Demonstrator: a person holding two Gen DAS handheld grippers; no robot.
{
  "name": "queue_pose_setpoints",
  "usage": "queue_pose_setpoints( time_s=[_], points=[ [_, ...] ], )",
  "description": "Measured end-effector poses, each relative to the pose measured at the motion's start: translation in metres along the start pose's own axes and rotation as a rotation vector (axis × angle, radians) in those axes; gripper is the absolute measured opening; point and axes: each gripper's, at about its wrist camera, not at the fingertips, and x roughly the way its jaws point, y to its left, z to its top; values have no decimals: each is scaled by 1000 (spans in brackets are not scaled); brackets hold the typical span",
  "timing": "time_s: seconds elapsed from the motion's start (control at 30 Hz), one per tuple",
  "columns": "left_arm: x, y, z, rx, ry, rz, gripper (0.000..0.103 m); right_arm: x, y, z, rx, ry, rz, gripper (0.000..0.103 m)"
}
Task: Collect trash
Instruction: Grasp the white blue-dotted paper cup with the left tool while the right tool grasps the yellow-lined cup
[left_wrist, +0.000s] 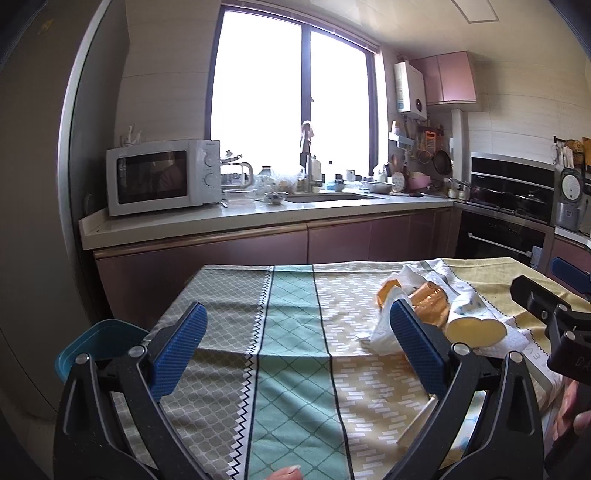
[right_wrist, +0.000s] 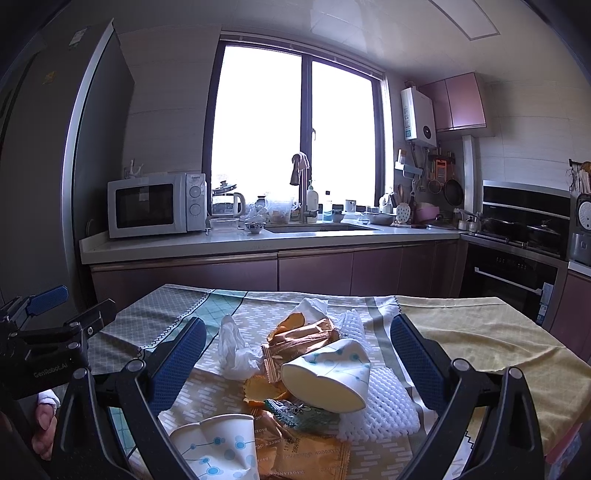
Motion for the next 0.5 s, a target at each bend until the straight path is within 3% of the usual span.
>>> queue_pose_setpoints(
  time_s=[0.33, 0.5],
  points=[
    [24, -37, -31, 103, 144, -318, 97, 25, -24, -23, -2, 154, -45, 97],
    [36, -58, -47, 169, 206, -452, 86, 48, -30, -35, -39, 253, -64, 93]
  ],
)
